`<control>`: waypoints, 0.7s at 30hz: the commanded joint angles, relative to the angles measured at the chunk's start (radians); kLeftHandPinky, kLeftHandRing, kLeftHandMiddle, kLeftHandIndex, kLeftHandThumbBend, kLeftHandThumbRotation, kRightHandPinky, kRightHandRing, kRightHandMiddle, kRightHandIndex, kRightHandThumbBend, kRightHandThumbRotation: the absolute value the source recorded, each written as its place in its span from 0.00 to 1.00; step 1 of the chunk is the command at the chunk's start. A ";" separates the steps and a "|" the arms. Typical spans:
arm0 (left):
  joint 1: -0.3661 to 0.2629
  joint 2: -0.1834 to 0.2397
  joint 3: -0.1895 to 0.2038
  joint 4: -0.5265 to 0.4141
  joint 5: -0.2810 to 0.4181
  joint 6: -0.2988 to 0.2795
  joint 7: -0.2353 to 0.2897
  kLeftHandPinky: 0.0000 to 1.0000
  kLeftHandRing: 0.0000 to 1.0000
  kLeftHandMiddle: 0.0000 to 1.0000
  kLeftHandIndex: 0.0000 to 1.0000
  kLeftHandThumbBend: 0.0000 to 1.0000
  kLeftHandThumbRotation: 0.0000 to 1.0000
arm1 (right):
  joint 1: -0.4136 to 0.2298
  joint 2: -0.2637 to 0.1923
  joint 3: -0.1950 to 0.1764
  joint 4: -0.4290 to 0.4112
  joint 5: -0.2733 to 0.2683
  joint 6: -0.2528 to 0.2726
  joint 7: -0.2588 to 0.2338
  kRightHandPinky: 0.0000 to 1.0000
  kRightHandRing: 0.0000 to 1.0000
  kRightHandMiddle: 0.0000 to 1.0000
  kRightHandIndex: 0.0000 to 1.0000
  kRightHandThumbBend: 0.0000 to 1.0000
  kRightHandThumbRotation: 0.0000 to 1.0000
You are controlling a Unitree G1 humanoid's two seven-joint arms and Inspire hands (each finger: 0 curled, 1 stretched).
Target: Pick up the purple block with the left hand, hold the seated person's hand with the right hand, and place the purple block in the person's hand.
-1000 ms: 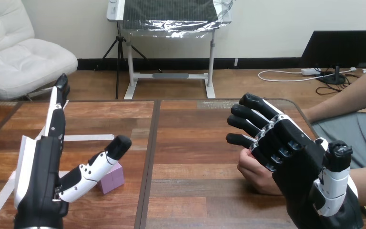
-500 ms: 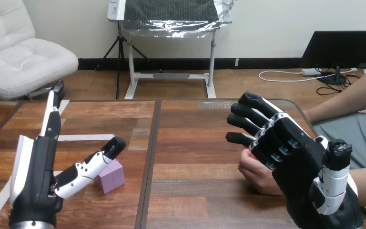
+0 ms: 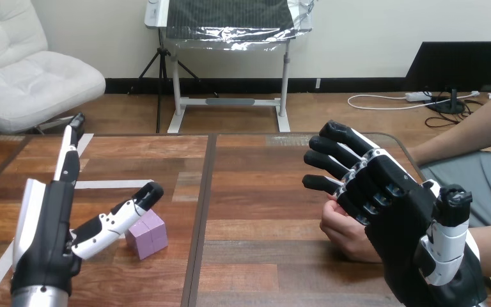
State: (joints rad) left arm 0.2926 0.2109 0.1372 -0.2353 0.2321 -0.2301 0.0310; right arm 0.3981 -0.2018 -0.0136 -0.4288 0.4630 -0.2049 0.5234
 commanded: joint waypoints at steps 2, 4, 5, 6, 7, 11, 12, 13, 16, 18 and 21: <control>-0.091 0.044 0.004 0.036 0.023 0.018 -0.013 1.00 1.00 1.00 1.00 0.82 0.53 | -0.059 0.004 -0.011 -0.018 -0.003 -0.025 -0.003 0.81 0.87 0.87 0.87 0.90 0.98; -0.102 0.050 0.005 0.051 0.025 0.021 -0.014 1.00 1.00 1.00 1.00 0.81 0.52 | -0.060 0.004 -0.012 -0.016 -0.003 -0.028 -0.001 0.81 0.87 0.87 0.87 0.90 0.98; -0.107 0.052 0.006 0.058 0.026 0.022 -0.014 1.00 1.00 1.00 1.00 0.81 0.51 | -0.061 0.003 -0.012 -0.014 -0.002 -0.028 0.001 0.81 0.87 0.87 0.87 0.90 0.98; -0.111 0.054 0.006 0.063 0.027 0.022 -0.014 1.00 1.00 1.00 1.00 0.80 0.50 | -0.061 0.003 -0.013 -0.013 -0.001 -0.029 0.002 0.81 0.87 0.87 0.87 0.90 0.98; -0.119 0.057 0.007 0.074 0.028 0.024 -0.015 1.00 1.00 1.00 1.00 0.80 0.50 | -0.061 0.003 -0.013 -0.013 -0.001 -0.029 0.002 0.81 0.87 0.87 0.87 0.90 0.99; -0.141 0.068 0.007 0.104 0.032 0.027 -0.013 1.00 1.00 1.00 1.00 0.80 0.48 | -0.061 0.003 -0.014 -0.014 -0.002 -0.028 0.000 0.81 0.87 0.87 0.87 0.90 0.98; -0.145 0.070 0.006 0.109 0.033 0.027 -0.012 1.00 1.00 1.00 1.00 0.80 0.47 | -0.061 0.003 -0.014 -0.014 -0.002 -0.028 0.000 0.81 0.87 0.87 0.87 0.90 0.98; -0.152 0.076 0.006 0.120 0.039 0.030 -0.011 1.00 1.00 1.00 1.00 0.80 0.47 | -0.060 0.003 -0.014 -0.016 -0.002 -0.027 -0.002 0.81 0.87 0.87 0.87 0.90 0.98; -0.167 0.087 0.003 0.139 0.053 0.042 -0.010 1.00 1.00 1.00 1.00 0.80 0.46 | -0.060 0.002 -0.014 -0.017 -0.002 -0.027 -0.002 0.81 0.87 0.87 0.87 0.91 0.98; -0.175 0.092 0.002 0.148 0.059 0.052 -0.011 1.00 1.00 1.00 1.00 0.81 0.46 | -0.060 0.002 -0.015 -0.017 -0.001 -0.027 -0.002 0.80 0.87 0.87 0.87 0.91 0.98; -0.190 0.101 -0.002 0.162 0.077 0.073 -0.010 1.00 1.00 1.00 1.00 0.82 0.47 | -0.060 0.002 -0.015 -0.017 -0.004 -0.030 -0.002 0.80 0.87 0.87 0.87 0.91 0.98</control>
State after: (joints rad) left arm 0.1862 0.2781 0.1370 -0.0997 0.2873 -0.1771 0.0180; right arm 0.3931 -0.2018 -0.0136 -0.4288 0.4609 -0.2088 0.5240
